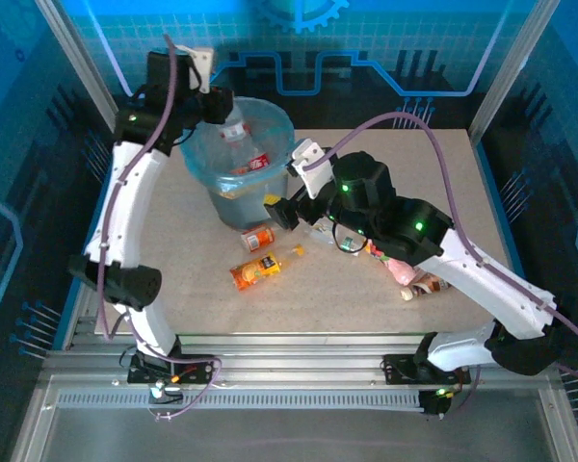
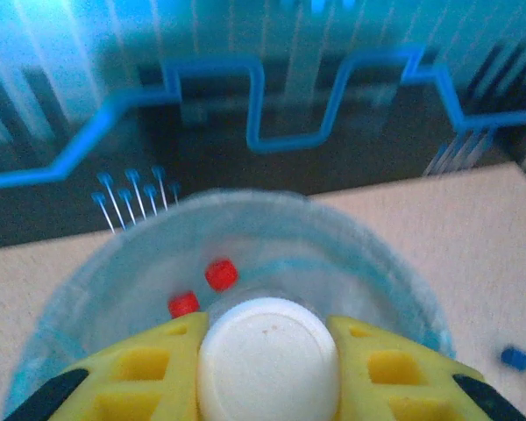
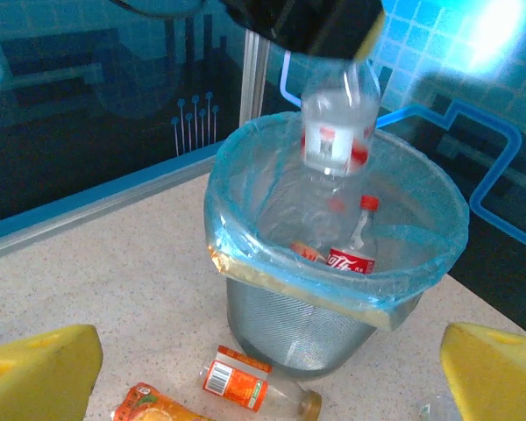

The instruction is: Put the plastic bottles in the bin

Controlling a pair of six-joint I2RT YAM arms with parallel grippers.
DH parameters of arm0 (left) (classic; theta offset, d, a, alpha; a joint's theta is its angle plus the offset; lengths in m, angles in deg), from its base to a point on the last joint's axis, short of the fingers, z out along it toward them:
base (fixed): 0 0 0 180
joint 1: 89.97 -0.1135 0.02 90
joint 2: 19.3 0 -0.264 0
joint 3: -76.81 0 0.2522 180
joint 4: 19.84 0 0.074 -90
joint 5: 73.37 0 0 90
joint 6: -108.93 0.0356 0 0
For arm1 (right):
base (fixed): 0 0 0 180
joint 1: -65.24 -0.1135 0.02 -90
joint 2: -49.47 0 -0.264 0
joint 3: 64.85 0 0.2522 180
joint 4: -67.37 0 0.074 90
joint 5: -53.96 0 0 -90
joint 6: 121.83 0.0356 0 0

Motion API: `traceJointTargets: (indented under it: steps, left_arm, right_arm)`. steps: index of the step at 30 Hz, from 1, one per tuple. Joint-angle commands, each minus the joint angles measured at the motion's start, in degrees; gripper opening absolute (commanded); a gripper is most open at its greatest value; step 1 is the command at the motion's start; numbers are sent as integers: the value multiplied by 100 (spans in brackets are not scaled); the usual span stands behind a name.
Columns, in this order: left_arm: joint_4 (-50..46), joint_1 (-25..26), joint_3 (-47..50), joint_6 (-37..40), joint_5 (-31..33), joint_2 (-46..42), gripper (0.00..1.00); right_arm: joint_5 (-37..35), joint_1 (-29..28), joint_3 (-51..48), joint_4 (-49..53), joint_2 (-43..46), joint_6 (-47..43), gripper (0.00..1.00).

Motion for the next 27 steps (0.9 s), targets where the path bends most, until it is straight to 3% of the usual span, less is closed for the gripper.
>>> traceJointTargets:
  steps: [1, 6, 9, 11, 12, 27]
  left_arm:
    - [-168, -30, 298, 114, -503, 59, 0]
    - [176, -28, 851, 41, -657, 179, 1]
    - [138, -28, 941, 30, -779, 270, 29]
    - [155, -36, 988, -33, -794, 272, 57]
    - [184, -34, 1028, -60, -796, 250, 63]
    - [361, -37, 1134, -142, -777, -102, 64]
  right_arm:
    - [19, -90, 120, 80, -52, 74, 100]
    - [40, -94, 58, 156, -98, 120, 100]
    - [-15, -98, 66, 214, -125, 109, 100]
    - [-33, -103, 66, 223, -129, 97, 100]
    - [-35, -103, 66, 219, -139, 86, 100]
    - [-78, -101, 9, 266, -134, 94, 100]
